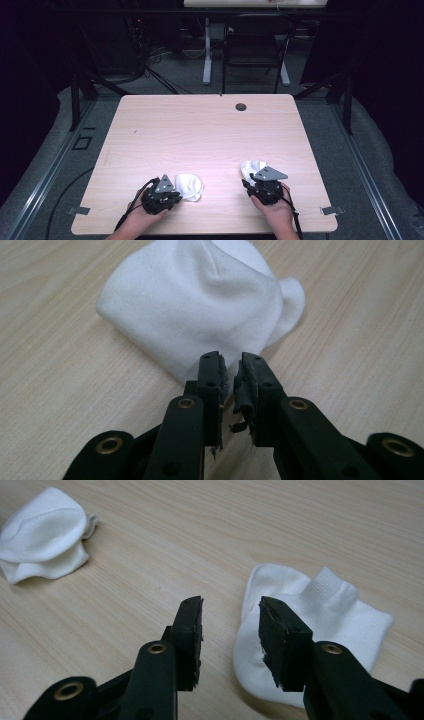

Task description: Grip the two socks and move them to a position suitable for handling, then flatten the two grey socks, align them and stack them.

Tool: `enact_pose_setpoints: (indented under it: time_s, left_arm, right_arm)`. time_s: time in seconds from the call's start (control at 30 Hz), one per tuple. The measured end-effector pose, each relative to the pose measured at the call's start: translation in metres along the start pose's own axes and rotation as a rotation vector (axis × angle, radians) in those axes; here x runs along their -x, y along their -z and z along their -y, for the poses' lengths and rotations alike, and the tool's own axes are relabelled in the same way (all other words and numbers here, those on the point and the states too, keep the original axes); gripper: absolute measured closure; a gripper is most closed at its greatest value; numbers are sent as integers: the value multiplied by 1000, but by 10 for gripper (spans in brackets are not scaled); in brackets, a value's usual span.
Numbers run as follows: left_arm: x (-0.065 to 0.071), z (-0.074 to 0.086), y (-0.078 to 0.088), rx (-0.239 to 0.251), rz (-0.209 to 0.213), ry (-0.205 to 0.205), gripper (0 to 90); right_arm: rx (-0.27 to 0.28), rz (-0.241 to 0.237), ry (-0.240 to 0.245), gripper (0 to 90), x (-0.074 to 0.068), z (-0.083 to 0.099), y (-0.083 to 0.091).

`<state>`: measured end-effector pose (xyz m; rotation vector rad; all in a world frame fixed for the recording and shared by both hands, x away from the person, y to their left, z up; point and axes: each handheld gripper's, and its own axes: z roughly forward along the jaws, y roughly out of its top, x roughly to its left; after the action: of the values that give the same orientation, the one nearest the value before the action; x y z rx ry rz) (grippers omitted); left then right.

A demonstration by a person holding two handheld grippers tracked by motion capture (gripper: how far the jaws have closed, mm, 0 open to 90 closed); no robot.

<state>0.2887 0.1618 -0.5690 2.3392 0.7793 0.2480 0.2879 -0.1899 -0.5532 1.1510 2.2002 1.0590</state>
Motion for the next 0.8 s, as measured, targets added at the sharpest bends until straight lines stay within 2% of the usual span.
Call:
enact_pose_setpoints:
  time_s: [0.1, 0.2, 0.23, 0.33, 0.37, 0.43, 0.47, 0.57, 0.6, 0.63, 0.67, 0.7, 0.77, 0.8]
  left_arm:
    - [-2, 0, 2, 7, 3, 3, 787]
    - [-4, -1, 6, 45, -16, 11, 759]
    - [-7, -2, 11, 65, -49, 7, 752]
    - [-10, -3, 14, 94, -68, 20, 703]
    - [-13, -4, 16, 103, -93, 21, 703]
    - [-20, -3, 19, 128, -145, 20, 643]
    - [-20, -3, 19, 128, -145, 20, 632]
    - [-29, 0, 20, 128, -209, -4, 609]
    - [-32, 1, 19, 125, -228, 3, 601]
    - [-38, 2, 20, 126, -239, 32, 580]
    - [-38, 2, 20, 126, -239, 32, 575]
    - [-42, 2, 21, 135, -241, 54, 569]
    - [-44, 2, 22, 139, -237, 63, 559]
    - [-46, 2, 22, 148, -228, 82, 559]
  right_arm:
    - [-1, 6, 0, 614, 1, 0, -1]
    - [12, 29, -6, 616, 2, 1, -2]
    - [16, 28, -4, 616, 3, 1, -3]
    - [28, 26, -3, 614, 4, 2, -3]
    - [26, 23, -3, 614, 4, 2, -3]
    - [15, 29, -9, 614, 7, 3, -4]
    - [15, 29, -9, 614, 7, 3, -4]
    - [0, 47, -12, 622, 12, 3, -4]
    - [4, 55, -17, 631, 13, 4, -5]
    - [-12, 76, -22, 661, 17, 4, -4]
    - [-12, 76, -22, 661, 17, 4, -4]
    - [-11, 82, -36, 697, 21, 5, -3]
    - [-31, 91, -47, 728, 25, 6, -1]
    - [-25, 88, -53, 738, 26, 6, -2]
